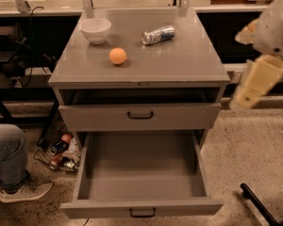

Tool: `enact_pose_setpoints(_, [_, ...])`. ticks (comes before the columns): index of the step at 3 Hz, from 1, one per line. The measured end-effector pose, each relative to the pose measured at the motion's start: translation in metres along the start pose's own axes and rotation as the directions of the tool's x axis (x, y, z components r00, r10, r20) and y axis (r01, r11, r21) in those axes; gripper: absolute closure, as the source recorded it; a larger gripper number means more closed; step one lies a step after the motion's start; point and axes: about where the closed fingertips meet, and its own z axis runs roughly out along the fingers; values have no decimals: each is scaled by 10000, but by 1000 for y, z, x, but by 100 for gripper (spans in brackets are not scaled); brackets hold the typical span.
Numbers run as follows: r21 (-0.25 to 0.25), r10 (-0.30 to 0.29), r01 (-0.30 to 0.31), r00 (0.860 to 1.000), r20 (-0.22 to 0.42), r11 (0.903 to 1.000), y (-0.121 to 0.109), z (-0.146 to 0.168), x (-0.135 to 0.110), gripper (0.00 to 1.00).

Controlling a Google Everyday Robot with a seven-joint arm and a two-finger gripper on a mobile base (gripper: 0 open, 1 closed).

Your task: Place orange into middle drawer

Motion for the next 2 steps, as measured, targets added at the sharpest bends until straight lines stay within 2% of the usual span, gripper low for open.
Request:
enact_pose_setpoints(1, [343, 927, -1022, 9729, 2121, 9942, -44, 26, -48, 0])
enact_pose_setpoints(2, [216, 2034, -2301, 8970, 3925, 9729, -86, 56, -97, 0])
